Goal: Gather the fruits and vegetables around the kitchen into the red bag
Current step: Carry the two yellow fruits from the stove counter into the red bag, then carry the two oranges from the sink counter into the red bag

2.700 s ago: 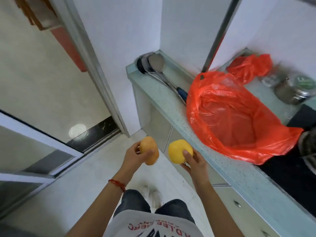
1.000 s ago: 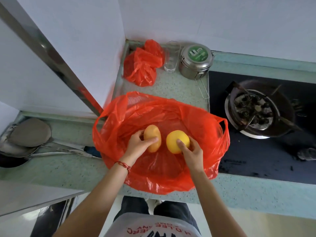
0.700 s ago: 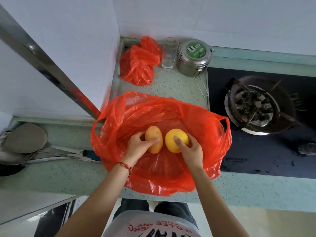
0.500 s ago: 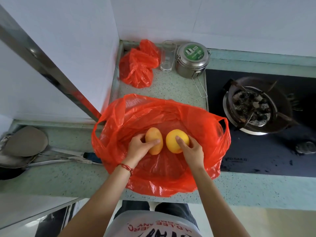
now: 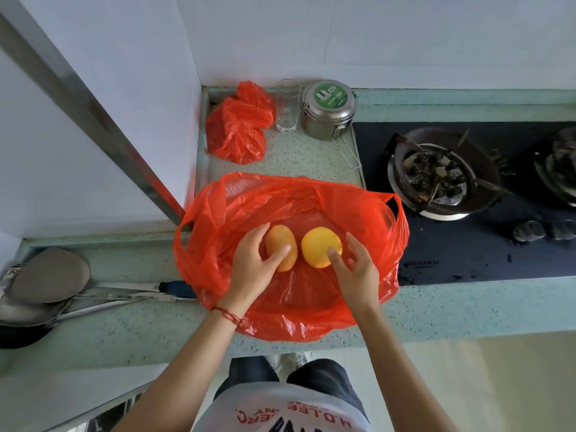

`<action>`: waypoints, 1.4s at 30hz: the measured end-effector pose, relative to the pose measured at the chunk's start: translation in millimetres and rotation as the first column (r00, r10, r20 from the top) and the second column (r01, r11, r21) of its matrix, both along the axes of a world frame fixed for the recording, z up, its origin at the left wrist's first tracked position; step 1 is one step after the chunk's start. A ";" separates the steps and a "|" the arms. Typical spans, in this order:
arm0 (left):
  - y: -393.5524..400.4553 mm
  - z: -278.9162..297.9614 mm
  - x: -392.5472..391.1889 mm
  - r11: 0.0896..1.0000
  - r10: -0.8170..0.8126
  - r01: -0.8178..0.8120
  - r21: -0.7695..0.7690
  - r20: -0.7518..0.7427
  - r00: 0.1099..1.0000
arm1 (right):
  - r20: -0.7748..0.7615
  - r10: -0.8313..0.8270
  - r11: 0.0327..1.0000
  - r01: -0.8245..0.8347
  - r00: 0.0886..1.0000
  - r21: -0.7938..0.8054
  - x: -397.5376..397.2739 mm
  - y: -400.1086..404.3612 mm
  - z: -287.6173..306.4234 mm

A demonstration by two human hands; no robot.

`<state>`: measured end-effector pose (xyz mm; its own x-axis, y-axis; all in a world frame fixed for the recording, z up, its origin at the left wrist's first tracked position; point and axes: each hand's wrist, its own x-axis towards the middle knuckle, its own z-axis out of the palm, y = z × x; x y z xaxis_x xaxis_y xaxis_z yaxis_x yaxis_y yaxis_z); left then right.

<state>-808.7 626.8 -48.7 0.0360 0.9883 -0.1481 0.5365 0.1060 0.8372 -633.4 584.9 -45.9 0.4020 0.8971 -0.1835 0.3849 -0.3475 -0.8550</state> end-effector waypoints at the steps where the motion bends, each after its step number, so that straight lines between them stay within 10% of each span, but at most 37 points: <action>1: -2.6 1.6 -0.2 0.998 -0.054 0.055 0.031 -0.037 0.998 | 0.058 0.008 0.999 -0.010 0.998 0.035 -1.6 -6.2 2.4; 11: -41.4 -6.2 11.8 0.798 -0.405 0.565 0.212 -0.505 0.762 | 0.525 -0.035 0.997 -0.006 0.850 0.076 9.0 -84.6 -4.4; 25: -126.7 -9.7 76.6 0.531 -0.593 0.836 0.139 -0.644 0.484 | 0.661 -0.227 0.950 0.311 0.715 -0.010 53.8 -242.7 -17.9; 42: -253.7 12.5 219.1 -0.080 -0.715 0.988 0.133 -0.698 0.036 | 0.732 -0.595 0.509 0.861 0.332 0.022 54.4 -439.8 -1.9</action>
<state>-589.6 373.1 -36.2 1.0000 -0.0019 0.0022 -0.0024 -0.9734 0.2291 -578.9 145.1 -47.8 0.9765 0.1028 0.1893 0.1585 -0.9379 -0.3086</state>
